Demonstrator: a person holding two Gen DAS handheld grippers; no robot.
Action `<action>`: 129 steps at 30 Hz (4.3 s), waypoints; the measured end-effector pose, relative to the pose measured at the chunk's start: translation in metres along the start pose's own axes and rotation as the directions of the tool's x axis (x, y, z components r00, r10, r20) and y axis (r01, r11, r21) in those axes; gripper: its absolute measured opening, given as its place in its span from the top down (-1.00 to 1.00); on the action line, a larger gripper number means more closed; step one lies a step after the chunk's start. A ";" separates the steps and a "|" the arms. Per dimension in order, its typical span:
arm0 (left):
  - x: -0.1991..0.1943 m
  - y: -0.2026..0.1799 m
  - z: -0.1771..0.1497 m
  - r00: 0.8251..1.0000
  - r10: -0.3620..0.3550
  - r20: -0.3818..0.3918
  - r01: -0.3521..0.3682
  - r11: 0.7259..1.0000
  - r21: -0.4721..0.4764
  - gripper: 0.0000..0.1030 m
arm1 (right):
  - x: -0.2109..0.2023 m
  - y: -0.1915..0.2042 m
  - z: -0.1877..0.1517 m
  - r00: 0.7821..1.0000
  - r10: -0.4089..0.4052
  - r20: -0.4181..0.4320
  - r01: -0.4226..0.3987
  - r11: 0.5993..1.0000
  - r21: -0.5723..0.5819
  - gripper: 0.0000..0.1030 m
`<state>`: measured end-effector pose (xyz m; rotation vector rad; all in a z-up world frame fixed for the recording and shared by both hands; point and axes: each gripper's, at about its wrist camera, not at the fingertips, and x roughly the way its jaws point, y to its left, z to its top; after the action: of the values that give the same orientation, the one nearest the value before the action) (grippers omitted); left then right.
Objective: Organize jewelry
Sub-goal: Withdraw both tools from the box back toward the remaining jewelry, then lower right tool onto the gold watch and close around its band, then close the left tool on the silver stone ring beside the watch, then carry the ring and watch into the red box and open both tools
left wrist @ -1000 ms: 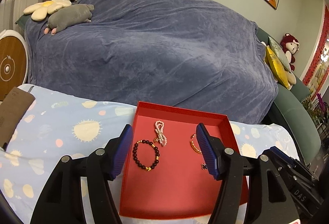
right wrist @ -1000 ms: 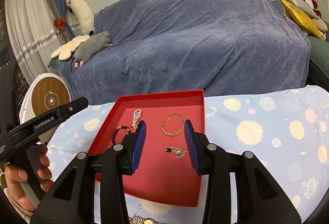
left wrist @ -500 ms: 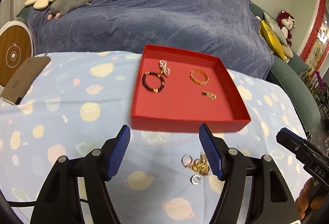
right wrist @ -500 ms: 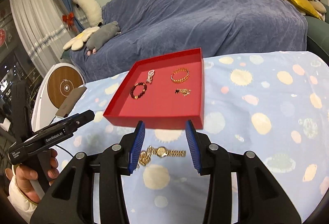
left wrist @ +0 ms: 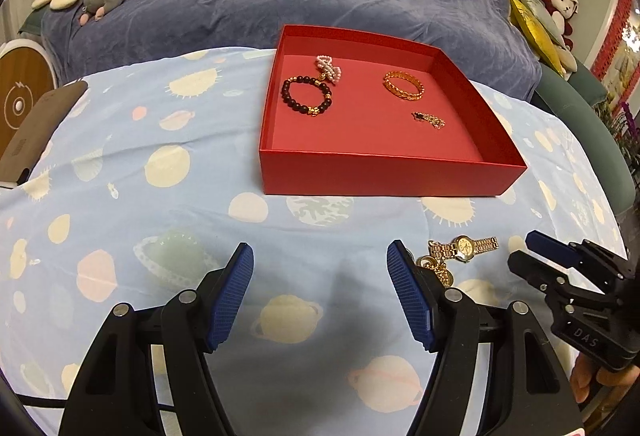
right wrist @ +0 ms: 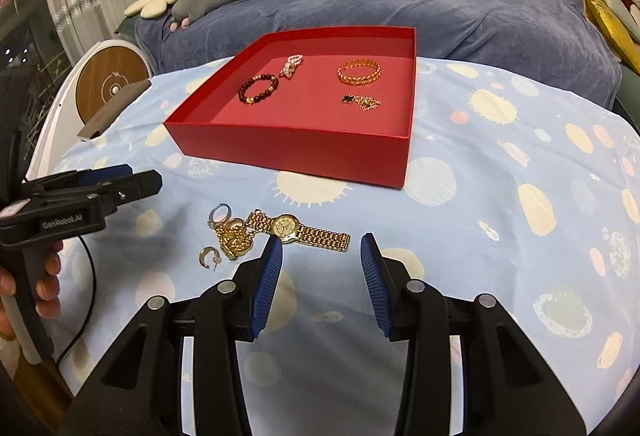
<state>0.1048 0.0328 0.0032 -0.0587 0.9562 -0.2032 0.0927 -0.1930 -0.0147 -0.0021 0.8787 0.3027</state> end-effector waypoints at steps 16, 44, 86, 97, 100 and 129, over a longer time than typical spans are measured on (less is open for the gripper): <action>0.001 0.008 -0.010 0.999 -0.023 -0.041 0.024 1.000 0.010 -0.29 | 0.033 0.028 0.004 0.999 0.020 -0.030 -0.026 0.970 -0.241 0.22; 0.018 -0.033 -0.023 0.995 -0.065 -0.080 0.073 0.992 0.099 -0.29 | 0.011 0.009 -0.017 0.989 0.026 -0.146 -0.028 1.000 -0.009 0.57; -0.004 -0.032 0.007 0.993 -0.091 0.071 0.085 0.992 0.090 0.66 | -0.019 0.009 0.012 0.998 0.032 -0.048 -0.030 0.999 0.042 0.58; -0.015 -0.025 0.024 0.990 -0.079 0.118 0.073 0.996 0.052 0.66 | -0.033 0.014 0.048 0.999 0.032 0.042 -0.035 0.996 0.076 0.58; -0.021 -0.024 0.034 0.986 -0.085 0.143 0.080 0.996 0.039 0.66 | -0.035 0.014 0.061 0.997 0.030 0.075 -0.036 0.995 0.090 0.58; 0.036 -0.009 0.118 0.987 -0.053 0.152 0.057 0.998 -0.019 0.66 | 0.036 -0.018 0.121 0.996 -0.056 0.072 0.040 0.977 0.211 0.58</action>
<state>0.2200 0.0118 0.0439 -0.1209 0.8063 -0.2353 0.2108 -0.1859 0.0335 0.1827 0.8286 0.1626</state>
